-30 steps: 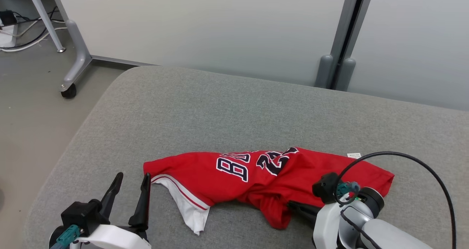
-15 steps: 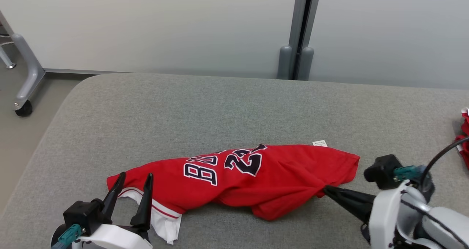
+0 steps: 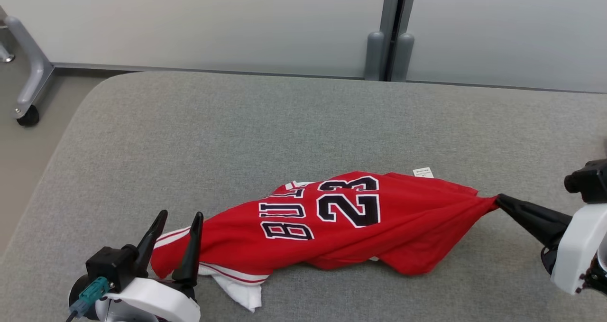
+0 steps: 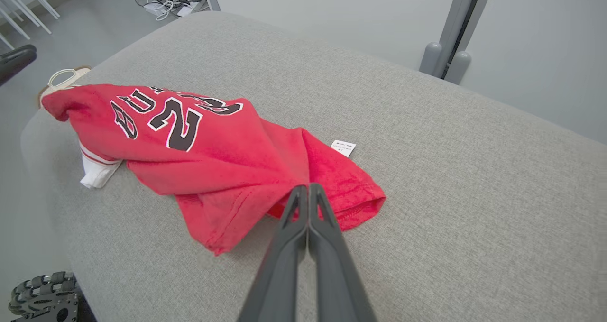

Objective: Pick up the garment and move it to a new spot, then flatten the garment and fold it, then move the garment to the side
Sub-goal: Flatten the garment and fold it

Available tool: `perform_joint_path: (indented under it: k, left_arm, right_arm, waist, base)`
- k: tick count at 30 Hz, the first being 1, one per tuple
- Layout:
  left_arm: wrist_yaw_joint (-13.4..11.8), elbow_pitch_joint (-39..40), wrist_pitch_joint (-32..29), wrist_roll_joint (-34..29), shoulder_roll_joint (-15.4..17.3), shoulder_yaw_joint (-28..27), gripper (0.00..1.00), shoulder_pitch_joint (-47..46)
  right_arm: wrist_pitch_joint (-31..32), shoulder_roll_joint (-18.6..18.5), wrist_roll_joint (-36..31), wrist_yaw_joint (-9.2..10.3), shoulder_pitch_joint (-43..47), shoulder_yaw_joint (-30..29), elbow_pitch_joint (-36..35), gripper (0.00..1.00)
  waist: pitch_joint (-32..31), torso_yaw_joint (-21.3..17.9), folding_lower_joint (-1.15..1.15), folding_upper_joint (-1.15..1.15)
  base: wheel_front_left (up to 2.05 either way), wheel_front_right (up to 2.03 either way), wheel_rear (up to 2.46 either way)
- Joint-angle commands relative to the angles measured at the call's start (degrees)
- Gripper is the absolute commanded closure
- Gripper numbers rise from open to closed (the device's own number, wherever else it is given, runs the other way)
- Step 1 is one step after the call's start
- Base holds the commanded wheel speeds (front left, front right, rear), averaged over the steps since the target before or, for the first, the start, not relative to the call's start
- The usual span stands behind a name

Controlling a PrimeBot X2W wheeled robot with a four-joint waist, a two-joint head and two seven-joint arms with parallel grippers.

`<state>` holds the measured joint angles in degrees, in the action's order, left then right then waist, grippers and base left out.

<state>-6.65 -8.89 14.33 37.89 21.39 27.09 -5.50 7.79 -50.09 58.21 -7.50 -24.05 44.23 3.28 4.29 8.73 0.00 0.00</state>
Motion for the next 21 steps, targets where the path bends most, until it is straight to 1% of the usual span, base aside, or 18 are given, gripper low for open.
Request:
perform_joint_path:
  k: [1,4,9,13,16,21]
  left_arm:
    - [0.4,-0.2,0.0,-0.2,0.3,0.0,0.0,-1.3]
    - [0.7,-0.4,-0.1,-0.3,0.2,0.3,0.0,-1.9]
    - [1.3,-1.2,0.0,-0.4,-0.5,0.6,0.0,-3.9]
    - [1.8,-2.1,0.2,-0.5,-1.0,0.4,0.0,-5.1]
    - [2.3,-2.9,0.3,-0.8,-1.5,0.7,0.0,-6.2]
    - [2.8,-4.2,0.4,-1.1,-2.1,0.9,0.0,-7.1]
  right_arm:
    - [-0.4,0.5,0.2,0.01,-0.9,-0.7,1.3,1.0]
    - [0.2,1.3,0.0,0.01,-2.4,-0.3,2.9,1.0]
    - [-0.9,5.0,0.1,0.01,-8.7,2.4,9.0,1.0]
    - [-4.8,8.5,-0.9,0.01,-15.6,5.6,16.4,1.0]
    - [-7.4,11.3,0.0,0.01,-19.6,8.5,22.7,1.0]
    - [-11.2,14.0,1.3,0.01,-24.5,13.9,30.8,1.0]
  waist:
    - [1.5,1.4,0.0,0.0]
    - [2.6,2.5,0.0,0.0]
    - [5.1,4.9,0.0,0.0]
    - [7.0,5.8,0.0,0.0]
    - [7.7,6.3,0.0,0.0]
    - [7.6,6.4,0.0,0.0]
  base:
    - [0.0,0.0,0.0]
    - [0.0,0.0,0.0]
    - [0.0,0.0,0.0]
    - [0.0,0.0,0.0]
    - [0.0,0.0,0.0]
    - [0.0,0.0,0.0]
